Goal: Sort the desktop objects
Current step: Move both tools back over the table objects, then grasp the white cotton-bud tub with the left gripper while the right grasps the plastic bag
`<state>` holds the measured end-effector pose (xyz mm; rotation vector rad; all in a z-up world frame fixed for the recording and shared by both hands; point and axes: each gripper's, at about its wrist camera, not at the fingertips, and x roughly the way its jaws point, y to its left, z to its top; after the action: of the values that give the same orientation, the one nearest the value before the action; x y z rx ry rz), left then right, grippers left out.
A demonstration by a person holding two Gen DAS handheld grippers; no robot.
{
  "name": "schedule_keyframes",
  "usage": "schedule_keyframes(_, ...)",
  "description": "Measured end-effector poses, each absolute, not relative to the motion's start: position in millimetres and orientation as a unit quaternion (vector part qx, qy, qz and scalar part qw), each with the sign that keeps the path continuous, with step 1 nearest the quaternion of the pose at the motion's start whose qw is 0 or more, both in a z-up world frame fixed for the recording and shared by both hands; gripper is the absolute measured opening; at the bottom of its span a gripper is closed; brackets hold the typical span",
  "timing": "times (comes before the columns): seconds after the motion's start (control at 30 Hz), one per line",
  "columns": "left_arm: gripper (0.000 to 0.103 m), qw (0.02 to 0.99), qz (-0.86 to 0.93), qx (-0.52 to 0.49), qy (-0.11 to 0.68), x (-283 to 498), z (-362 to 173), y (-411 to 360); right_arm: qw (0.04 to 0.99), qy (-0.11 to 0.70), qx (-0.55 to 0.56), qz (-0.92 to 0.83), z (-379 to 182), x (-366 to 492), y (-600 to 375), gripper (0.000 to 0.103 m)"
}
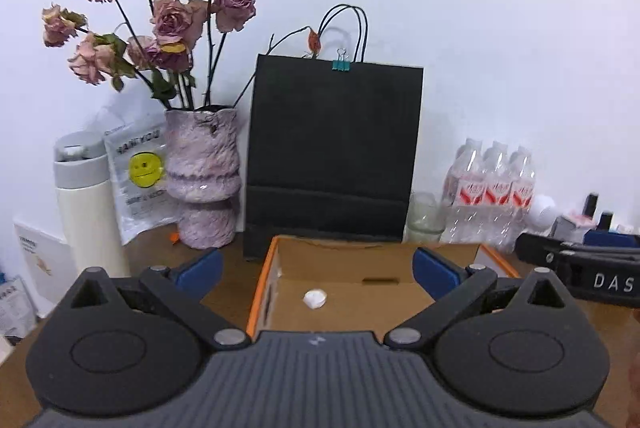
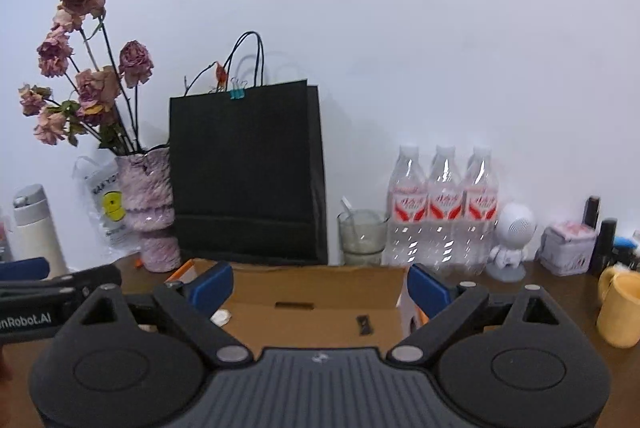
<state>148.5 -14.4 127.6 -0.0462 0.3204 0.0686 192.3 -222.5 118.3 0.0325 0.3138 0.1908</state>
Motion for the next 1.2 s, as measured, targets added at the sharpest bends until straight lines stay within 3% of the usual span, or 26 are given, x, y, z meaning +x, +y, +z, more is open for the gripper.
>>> schedule_keyframes(0.43,0.103,0.987,0.018,0.054,0.150,-50.7,72.8,-6.5,0.974,0.201,0.064,0.085,81.9,25.2,-246.6,0.099)
schedule_keyframes(0.67,0.103,0.977,0.039,-0.031,0.209,-117.3,39.0,19.1,0.977,0.186,0.017,0.106,32.2,-83.3,-244.0,0.099)
schedule_keyframes(1.03,0.103,0.974,0.017,-0.005,0.225,-66.5,36.8,3.8,0.971,0.224,0.003,0.088,20.1,-54.6,-244.5,0.097)
schedule_keyframes(1.13,0.103,0.973,0.006,-0.009,0.230,-18.3,41.8,3.2,0.966,0.243,-0.018,0.085,16.6,-23.9,-246.2,0.093)
schedule_keyframes(1.2,0.103,0.973,0.006,-0.014,0.230,14.5,43.6,0.7,0.963,0.256,-0.025,0.081,14.3,-2.8,-246.1,0.085)
